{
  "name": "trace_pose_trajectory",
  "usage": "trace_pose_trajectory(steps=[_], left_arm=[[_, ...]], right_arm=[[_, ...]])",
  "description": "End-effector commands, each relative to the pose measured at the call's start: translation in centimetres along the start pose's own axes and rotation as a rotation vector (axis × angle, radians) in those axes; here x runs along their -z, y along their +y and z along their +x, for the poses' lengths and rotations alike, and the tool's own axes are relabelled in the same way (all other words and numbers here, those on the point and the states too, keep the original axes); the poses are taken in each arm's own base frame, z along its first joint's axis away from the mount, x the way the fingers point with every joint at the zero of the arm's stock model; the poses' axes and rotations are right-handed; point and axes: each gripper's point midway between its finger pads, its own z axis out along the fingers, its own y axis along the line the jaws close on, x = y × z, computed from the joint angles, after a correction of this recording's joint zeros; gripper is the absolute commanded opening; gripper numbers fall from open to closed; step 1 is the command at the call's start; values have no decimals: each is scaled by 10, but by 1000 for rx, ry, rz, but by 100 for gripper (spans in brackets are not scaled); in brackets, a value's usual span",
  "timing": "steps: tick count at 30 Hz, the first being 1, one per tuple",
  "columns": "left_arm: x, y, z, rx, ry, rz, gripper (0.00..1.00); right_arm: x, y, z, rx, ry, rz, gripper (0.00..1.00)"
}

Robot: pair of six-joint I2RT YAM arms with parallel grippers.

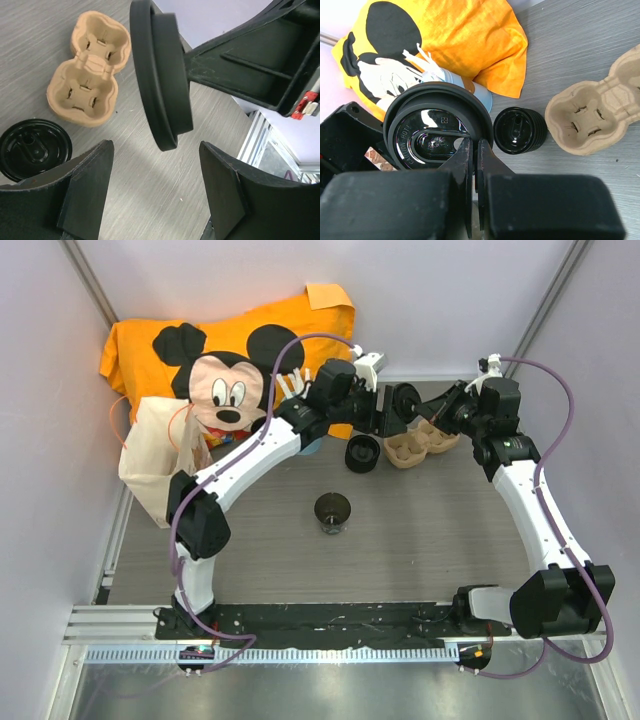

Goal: Pack the takeout coffee

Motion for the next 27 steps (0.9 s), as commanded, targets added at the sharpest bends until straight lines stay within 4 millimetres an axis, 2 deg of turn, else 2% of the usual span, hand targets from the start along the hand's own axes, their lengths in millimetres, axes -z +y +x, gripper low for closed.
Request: trace_pose_trajectory(steps=[1,7,13,23,27], left_arm=[[13,-16,-41,-69,-100,16,73],[16,-23,-50,-77,-113,33,72],[11,-20,-44,-80,-97,34,58],[9,-18,-45,-94,-96,30,58],[8,-17,-45,-97,-94,25,50]], right_arm=[[11,23,-14,16,-57,-75,1],[8,19,-9,13,-46,-76,1],[9,22,-7,9,-40,-93,1],[14,30,-6,4,-25,-122,1],[14,29,-2,1,-15,-123,1]])
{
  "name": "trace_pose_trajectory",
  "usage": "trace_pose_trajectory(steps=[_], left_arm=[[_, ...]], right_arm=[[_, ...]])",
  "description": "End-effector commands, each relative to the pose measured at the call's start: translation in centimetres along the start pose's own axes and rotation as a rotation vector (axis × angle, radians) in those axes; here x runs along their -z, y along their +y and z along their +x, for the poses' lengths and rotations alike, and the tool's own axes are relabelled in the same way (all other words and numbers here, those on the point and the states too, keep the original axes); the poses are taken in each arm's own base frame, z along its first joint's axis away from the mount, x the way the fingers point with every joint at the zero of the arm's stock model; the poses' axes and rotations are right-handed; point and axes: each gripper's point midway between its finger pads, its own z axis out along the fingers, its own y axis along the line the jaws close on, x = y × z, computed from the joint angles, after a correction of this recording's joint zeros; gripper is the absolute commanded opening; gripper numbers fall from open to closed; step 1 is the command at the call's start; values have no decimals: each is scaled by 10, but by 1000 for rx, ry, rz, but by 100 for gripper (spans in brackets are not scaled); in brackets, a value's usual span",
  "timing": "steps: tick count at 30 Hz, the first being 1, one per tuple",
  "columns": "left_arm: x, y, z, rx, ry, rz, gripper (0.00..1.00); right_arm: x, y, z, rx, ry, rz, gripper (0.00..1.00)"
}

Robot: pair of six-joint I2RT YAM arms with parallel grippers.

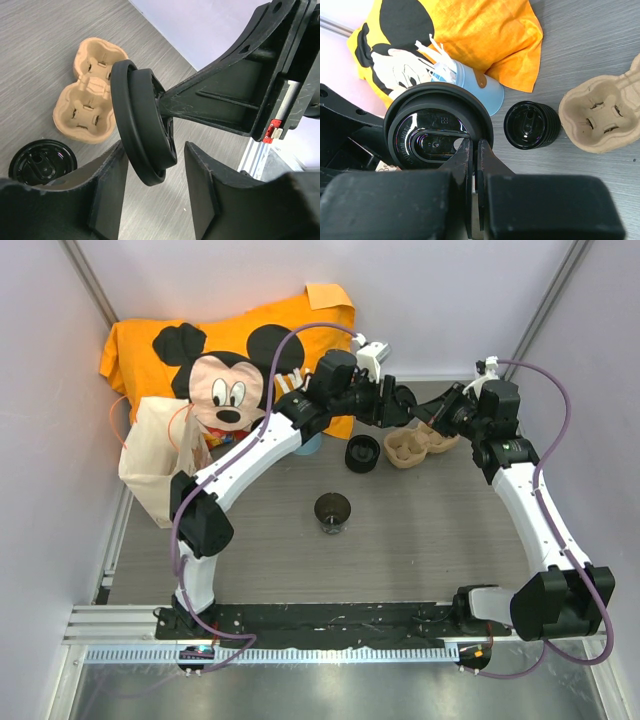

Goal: Pack the takeout coffee

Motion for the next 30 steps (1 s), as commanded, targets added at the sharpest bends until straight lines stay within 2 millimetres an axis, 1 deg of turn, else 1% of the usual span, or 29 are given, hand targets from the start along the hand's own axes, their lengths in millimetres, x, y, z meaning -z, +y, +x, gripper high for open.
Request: trace_pose_trajectory(steps=[1,3,4,6,7,10,13,15,21,22,24,25,26,27,28,29,30], left_arm=[[2,-4,-18,-37,-43,8,50],[2,-4,-19,-39,-45,7,49],[2,-5,-19,-40,-45,10,45],[1,-4,-18,-38,-40,10,40],[1,-4,-20,-40,-46,13,36],[1,-5,-19,-39,-41,14,26],[1,-5,-17,-37,-34,15,24],[1,-5,-17,-37,-33,17,23],[2,-7,-16,-38,-29,23,15],[3,-7,-17,-39,-31,22,15],[4,-8,-19,-42,-35,23,13],[4,-7,-19,-41,-35,21,13],[5,-7,-19,-42,-35,21,13],[7,-6,-21,-40,-37,19,13],[9,-6,-21,-39,-37,23,13],[11,-5,-22,-34,-35,29,13],[17,-4,-25,-31,-41,28,13]], right_arm=[[12,22,-10,26,-41,-69,1],[11,23,-8,27,-37,-73,1],[11,23,-8,24,-36,-73,1],[12,23,-8,26,-34,-75,1],[12,23,-6,27,-30,-75,1],[12,24,-4,26,-24,-84,1],[13,25,-4,33,-19,-90,2],[14,27,-5,46,-22,-96,9],[16,32,-10,71,-30,-105,12],[16,32,-11,72,-30,-105,17],[16,32,-12,84,-33,-103,24],[17,33,-13,95,-34,-101,30],[19,36,-17,108,-46,-103,34],[20,34,-18,134,-48,-90,37],[22,34,-22,153,-56,-82,43],[25,38,-29,177,-73,-79,46],[27,34,-32,217,-78,-53,49]])
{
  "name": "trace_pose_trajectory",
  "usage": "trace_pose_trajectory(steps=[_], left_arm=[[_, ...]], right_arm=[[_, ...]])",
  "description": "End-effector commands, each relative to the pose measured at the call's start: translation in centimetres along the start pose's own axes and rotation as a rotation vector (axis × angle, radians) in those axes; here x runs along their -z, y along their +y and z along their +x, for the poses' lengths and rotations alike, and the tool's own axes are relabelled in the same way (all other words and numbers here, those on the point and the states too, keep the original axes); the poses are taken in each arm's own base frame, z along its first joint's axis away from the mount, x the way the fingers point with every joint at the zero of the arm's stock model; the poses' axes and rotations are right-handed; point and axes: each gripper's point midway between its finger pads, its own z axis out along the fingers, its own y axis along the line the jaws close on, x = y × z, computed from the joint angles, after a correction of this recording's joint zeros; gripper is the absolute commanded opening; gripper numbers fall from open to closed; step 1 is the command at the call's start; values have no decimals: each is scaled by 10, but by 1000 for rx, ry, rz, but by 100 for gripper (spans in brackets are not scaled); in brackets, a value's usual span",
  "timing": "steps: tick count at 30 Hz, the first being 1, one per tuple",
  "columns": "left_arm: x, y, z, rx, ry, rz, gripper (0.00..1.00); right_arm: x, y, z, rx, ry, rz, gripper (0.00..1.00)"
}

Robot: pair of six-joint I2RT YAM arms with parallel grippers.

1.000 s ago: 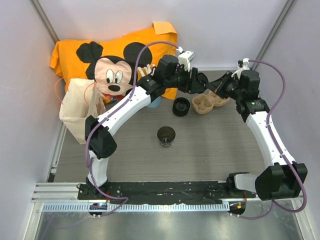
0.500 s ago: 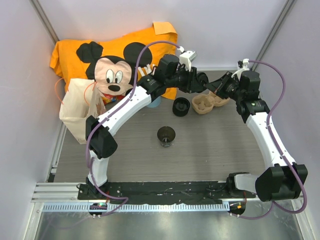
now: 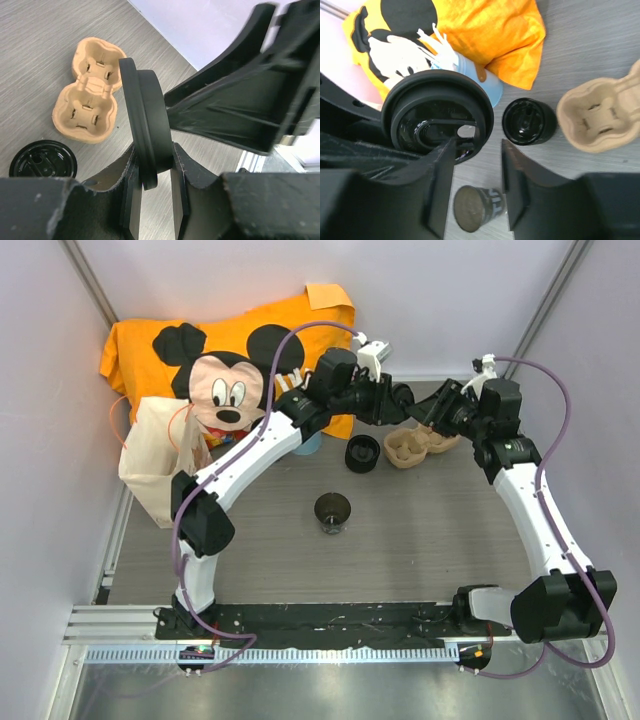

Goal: Pack the takeout coffee

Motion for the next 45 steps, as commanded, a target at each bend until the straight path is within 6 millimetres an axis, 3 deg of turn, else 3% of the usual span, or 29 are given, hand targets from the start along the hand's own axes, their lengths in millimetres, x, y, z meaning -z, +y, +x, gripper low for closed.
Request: trace_pose_trajectory(steps=[1,6,8,11,13,14,17,21,27,35,45], left_arm=[[18,-2,-24,-19,-55,19,13],[38,4,-23,9,-42,48,13],[49,11,-18,31,-27,57,14],[62,15,-1,72,41,115,14],[70,12,11,106,99,179,13],[71,12,19,123,128,201,13],[78,3,34,164,198,288,13],[86,-8,43,194,251,369,13],[97,-19,61,232,351,455,15],[107,-18,96,329,479,505,17],[102,-14,116,436,548,536,18]], right_arm=[[24,28,-40,187,-109,-21,54],[38,33,-57,414,-133,1,64],[42,42,-56,637,-99,-71,65],[49,40,-28,1028,57,-190,66],[58,22,9,1123,209,-224,67],[64,24,17,1259,216,-252,67],[68,17,42,1383,252,-309,67],[77,25,63,1477,288,-436,67],[93,46,78,1630,281,-614,65],[105,56,107,1645,282,-796,55],[93,75,152,1635,328,-903,51]])
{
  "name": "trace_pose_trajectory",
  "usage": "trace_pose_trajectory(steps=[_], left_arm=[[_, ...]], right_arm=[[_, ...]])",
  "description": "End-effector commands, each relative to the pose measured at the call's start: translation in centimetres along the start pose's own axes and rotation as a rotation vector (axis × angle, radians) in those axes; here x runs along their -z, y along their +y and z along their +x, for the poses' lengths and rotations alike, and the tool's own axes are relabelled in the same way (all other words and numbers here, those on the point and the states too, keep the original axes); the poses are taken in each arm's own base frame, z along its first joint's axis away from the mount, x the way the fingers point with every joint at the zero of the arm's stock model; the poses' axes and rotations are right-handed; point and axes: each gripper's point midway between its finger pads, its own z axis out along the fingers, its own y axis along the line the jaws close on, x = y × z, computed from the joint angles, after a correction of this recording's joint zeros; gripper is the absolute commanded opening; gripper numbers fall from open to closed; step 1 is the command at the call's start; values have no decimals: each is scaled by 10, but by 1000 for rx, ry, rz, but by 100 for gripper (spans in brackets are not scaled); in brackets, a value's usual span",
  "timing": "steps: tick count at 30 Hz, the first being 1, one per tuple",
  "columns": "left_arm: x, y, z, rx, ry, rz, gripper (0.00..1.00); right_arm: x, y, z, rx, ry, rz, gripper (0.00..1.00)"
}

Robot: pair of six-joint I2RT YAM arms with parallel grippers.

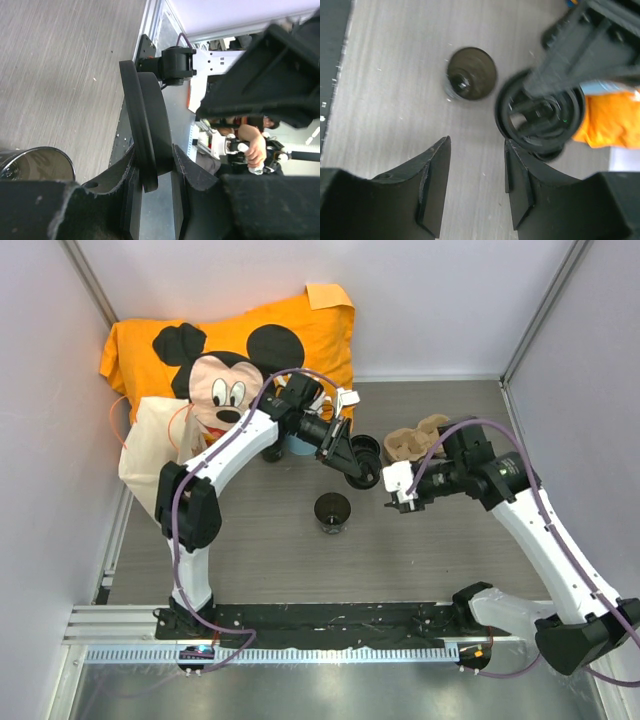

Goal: Pack the takeout coffee

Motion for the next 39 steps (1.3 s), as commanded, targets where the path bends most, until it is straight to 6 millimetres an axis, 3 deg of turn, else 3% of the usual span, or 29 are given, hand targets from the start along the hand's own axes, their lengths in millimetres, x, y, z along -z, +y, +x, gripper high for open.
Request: trace_pose_trajectory(steps=[1,8,21,39], left_arm=[[-1,-6,6,35,28,60,18],[0,-10,11,45,37,90,19],[3,-12,25,64,73,107,19],[2,-11,27,68,85,110,19]], right_arm=[[-20,3,-13,51,-16,-12,51],[-39,2,-6,71,32,-17,48],[-45,-6,7,95,93,-10,41],[-63,6,12,84,80,-55,34]])
